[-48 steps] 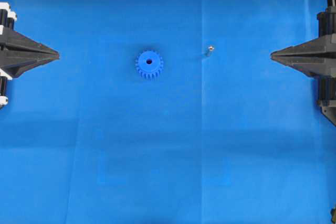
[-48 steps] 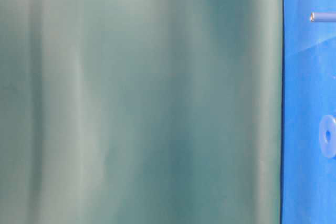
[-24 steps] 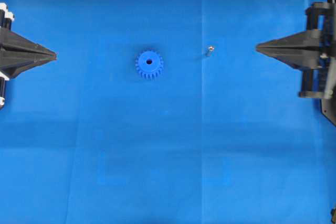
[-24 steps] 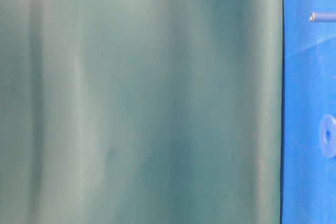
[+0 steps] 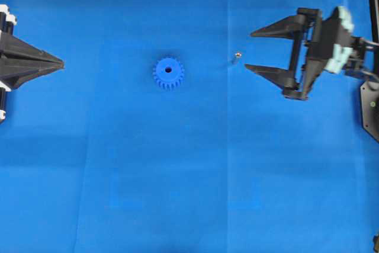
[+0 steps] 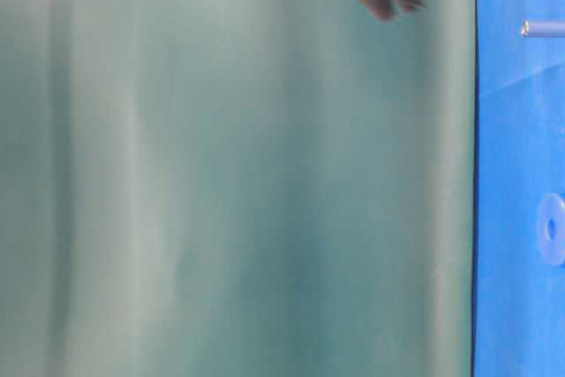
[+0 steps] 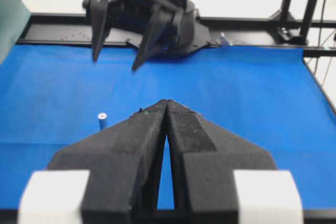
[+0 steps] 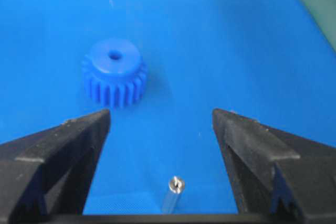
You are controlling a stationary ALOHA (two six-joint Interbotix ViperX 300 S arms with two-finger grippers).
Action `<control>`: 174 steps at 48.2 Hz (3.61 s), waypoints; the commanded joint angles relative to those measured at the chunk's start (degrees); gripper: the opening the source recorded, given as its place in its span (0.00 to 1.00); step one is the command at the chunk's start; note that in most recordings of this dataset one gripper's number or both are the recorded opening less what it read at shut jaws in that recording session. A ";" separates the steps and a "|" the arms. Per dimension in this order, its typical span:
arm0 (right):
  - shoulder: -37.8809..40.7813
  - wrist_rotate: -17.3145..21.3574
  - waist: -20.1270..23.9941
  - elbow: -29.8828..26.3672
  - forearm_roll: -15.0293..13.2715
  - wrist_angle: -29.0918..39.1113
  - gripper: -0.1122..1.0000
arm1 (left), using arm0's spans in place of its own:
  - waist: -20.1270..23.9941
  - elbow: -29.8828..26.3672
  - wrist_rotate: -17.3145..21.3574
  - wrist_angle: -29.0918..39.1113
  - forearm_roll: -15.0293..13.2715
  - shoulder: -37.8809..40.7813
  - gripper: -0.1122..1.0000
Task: Insert the shaft placed at a random location into the center hole of the small gear at another random location.
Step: 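Lower the open right gripper around the upright silver shaft, then close the right gripper on the shaft and lift it, then carry the shaft with the right gripper over the blue gear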
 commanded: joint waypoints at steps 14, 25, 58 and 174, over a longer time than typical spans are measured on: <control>13.71 0.09 -0.70 -2.37 4.66 -8.26 0.71 | -0.18 0.00 0.00 -0.26 0.09 -0.09 0.10; 19.07 0.09 -0.70 -3.16 7.03 -9.40 0.70 | -0.18 0.44 -0.26 -0.26 0.09 -0.09 0.10; 20.21 0.18 0.53 -2.55 7.47 -10.90 0.14 | -0.18 0.53 -0.62 0.26 0.09 -0.09 0.10; 23.03 -1.93 7.82 -31.20 6.42 10.11 0.13 | -0.18 0.88 -1.67 1.05 0.18 -0.18 0.10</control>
